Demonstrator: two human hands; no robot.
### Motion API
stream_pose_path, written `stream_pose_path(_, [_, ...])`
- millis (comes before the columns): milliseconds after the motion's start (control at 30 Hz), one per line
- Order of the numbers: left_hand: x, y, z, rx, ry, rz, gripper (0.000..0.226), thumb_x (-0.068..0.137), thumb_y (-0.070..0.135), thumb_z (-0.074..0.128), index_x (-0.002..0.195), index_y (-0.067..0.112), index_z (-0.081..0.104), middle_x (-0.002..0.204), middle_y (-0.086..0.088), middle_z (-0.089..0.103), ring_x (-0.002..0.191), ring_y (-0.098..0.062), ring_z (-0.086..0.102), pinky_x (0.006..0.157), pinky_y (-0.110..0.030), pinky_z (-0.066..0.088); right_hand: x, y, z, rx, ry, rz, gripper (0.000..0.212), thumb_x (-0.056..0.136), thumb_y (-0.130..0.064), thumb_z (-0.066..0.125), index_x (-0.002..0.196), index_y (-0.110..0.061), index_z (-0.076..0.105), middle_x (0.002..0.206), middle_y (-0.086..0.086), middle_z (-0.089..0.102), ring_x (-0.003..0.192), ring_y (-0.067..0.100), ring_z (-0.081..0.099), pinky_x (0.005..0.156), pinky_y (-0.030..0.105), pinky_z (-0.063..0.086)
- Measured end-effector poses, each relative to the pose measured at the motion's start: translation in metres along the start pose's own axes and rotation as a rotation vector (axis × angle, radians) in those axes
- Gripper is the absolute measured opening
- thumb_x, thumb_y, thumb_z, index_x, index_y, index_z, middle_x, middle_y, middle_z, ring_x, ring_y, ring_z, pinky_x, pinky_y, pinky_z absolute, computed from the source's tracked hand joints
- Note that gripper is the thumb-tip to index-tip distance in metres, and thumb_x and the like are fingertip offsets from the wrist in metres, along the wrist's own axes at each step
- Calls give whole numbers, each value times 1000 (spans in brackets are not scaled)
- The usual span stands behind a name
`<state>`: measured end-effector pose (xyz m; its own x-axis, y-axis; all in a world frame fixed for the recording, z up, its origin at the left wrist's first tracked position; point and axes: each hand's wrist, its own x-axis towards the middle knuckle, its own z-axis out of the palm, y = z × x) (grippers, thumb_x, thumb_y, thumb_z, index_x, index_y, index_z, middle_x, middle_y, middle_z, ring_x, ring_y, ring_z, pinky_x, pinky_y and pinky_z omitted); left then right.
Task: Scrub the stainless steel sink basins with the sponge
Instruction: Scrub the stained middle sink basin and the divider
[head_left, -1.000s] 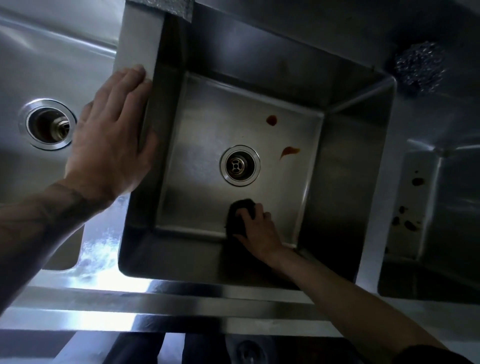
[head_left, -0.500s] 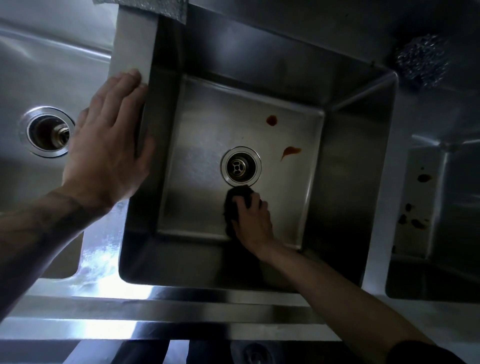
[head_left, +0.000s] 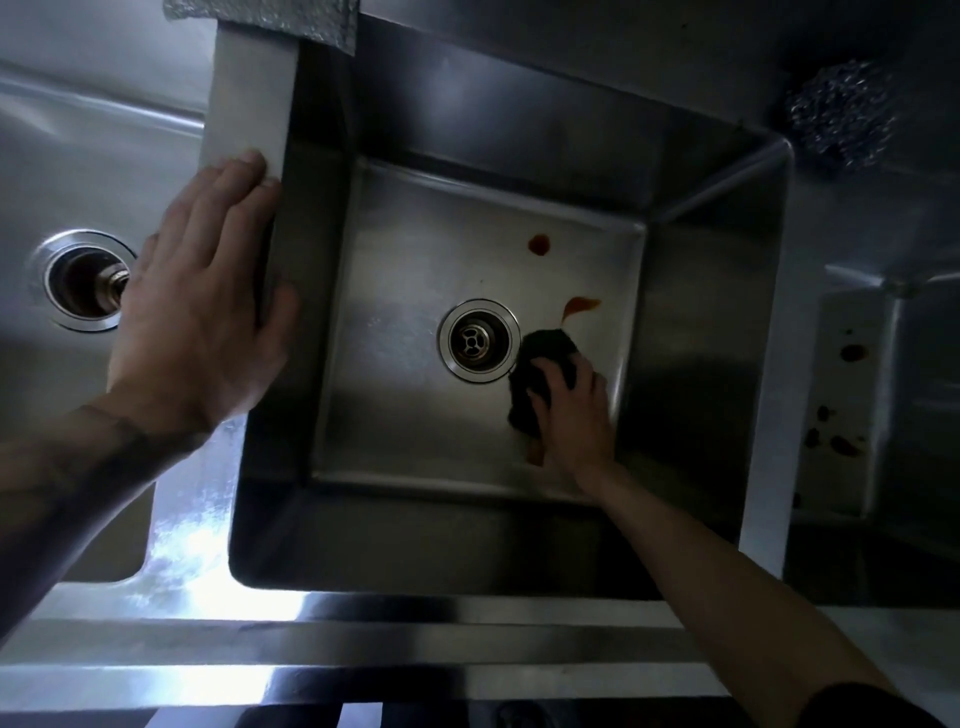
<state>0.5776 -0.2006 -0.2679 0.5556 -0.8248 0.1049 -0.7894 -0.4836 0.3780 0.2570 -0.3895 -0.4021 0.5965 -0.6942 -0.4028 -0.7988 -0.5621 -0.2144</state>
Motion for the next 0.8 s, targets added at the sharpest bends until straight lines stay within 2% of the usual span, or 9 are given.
stream_pose_path(133, [0,-2,2,0,24,12,61,98,26,49,155,7,41,167,-12,37,153,-37,37,125,-52,34,56,11,-12,46,189,349,47,104,-32,52,148,-19,45,159,19,29,132,46,38,110,51,35])
stream_pose_path(200, [0,-2,3,3,23,10,60,99,28,48,155,7,41,167,-12,37,153,-37,36,125,-53,34,68,-3,-10,67,237,396,49,104,-39,49,148,-19,46,159,18,32,132,44,39,110,49,34])
stream_pose_path(400, [1,-1,1,1,-2,0,62,99,28,48,156,6,41,168,-14,37,155,-38,35,125,-56,33,22,9,4,-62,39,-205,43,100,-29,61,141,-19,56,154,14,42,127,42,44,110,48,41])
stream_pose_path(467, [1,1,0,3,0,-6,62,99,28,47,156,5,41,168,-14,37,154,-39,36,123,-58,35,47,25,-7,-68,73,-99,44,101,-28,59,144,-19,53,157,15,38,131,44,42,112,47,37])
stream_pose_path(567, [1,1,0,11,-3,5,60,100,27,47,154,2,43,166,-16,39,153,-41,38,122,-59,36,90,13,-16,58,224,292,47,105,-36,51,148,-19,48,160,17,34,133,45,40,110,47,33])
stream_pose_path(600, [2,2,-1,12,-6,5,60,100,26,46,154,1,43,166,-17,39,153,-41,38,122,-59,36,93,0,-15,86,253,335,47,105,-38,50,148,-19,48,159,17,34,133,45,39,110,46,33])
stream_pose_path(633, [2,3,-2,12,-12,3,60,100,26,47,154,1,44,166,-17,39,153,-41,38,122,-59,36,88,-12,-12,87,254,304,47,104,-38,50,148,-19,49,159,17,36,133,45,39,110,46,32])
stream_pose_path(733, [2,6,-4,3,-23,-8,61,99,24,48,154,-1,44,165,-19,39,153,-42,38,121,-60,37,49,-17,-1,15,136,-95,43,101,-32,57,143,-21,54,155,14,40,130,41,41,108,46,38])
stream_pose_path(800, [1,6,-6,-3,-33,-17,62,98,24,49,154,-2,44,166,-19,39,153,-42,37,121,-61,36,45,3,-5,-28,63,-240,43,100,-28,60,142,-20,55,154,13,42,128,41,43,108,48,41])
